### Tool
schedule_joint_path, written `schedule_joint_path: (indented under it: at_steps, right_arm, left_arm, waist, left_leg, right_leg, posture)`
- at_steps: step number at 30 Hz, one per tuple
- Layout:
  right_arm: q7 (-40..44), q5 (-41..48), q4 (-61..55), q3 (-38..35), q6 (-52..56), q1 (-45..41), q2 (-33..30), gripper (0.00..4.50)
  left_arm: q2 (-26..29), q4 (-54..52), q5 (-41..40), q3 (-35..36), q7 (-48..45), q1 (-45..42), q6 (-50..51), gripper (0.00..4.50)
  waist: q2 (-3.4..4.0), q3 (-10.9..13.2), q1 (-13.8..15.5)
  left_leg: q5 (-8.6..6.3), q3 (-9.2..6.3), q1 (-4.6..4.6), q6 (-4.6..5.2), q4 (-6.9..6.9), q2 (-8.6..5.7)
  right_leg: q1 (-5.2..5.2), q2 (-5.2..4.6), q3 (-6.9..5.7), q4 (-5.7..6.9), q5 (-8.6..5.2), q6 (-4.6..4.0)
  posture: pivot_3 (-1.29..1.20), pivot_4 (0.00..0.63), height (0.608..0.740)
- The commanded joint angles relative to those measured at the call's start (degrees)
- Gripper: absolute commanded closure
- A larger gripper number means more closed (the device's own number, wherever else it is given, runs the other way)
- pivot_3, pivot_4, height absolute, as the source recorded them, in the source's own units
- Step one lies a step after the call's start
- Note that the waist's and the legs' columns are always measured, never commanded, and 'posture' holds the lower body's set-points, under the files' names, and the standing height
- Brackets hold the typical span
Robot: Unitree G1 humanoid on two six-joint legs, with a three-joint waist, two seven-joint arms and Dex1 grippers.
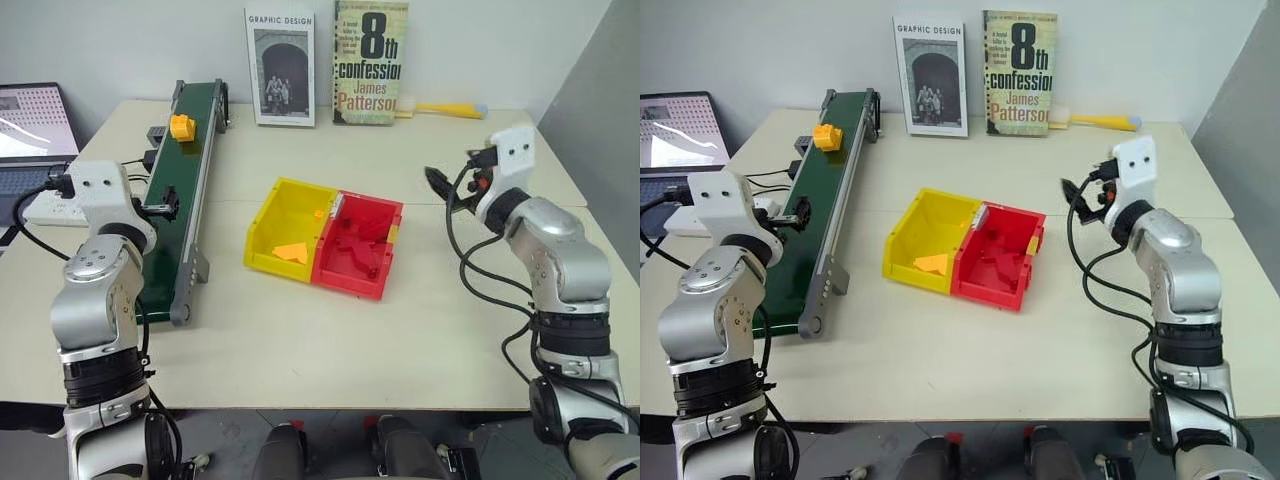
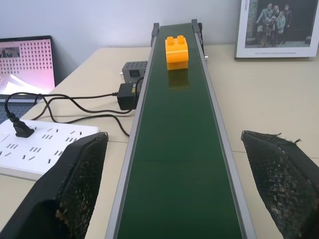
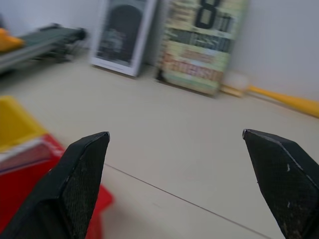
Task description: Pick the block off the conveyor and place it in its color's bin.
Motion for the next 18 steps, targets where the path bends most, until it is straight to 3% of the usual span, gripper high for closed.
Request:
schedule_joint_path:
  at_steps: [1, 7, 18]
  right_arm:
    - [11.7, 7.78, -5.7, 1.85, 3.52, -2.22, -3.78, 0.0]
    - [21.74, 15.01, -10.08, 5.22, 8.99, -4.86, -8.22, 0.0]
    - [20.95, 18.54, -13.23, 5.19, 12.32, -5.05, -8.47, 0.0]
  left_arm:
    - [-0.25, 0.51, 0.65, -0.65, 0.81, -1.89, -0.78, 0.03]
    - [0.09, 3.98, 0.34, -0.4, 0.62, -3.92, -0.97, 0.03]
    - [-0.03, 5.12, 0.5, -0.08, 1.03, -3.67, -1.17, 0.03]
  waist:
    - [0.0, 0.0, 0.07]
    - [0.0, 0.0, 0.1]
    - [0.0, 0.0, 0.13]
  left_leg:
    - [0.0, -0.05, -0.01, 0.0, -0.01, 0.01]
    - [-0.01, -0.2, -0.03, 0.01, -0.01, 0.01]
    - [0.0, -0.59, -0.05, 0.0, 0.0, 0.0]
  right_leg:
    - [0.05, 0.0, -0.04, -0.08, 0.0, 0.0]
    - [0.1, -0.02, -0.12, -0.16, 0.0, 0.0]
    - [0.15, -0.05, -0.21, -0.2, 0.0, 0.0]
  posture:
    - [0.0, 0.15, 0.74]
    - [0.0, 0.15, 0.74]
    - [0.0, 0.15, 0.74]
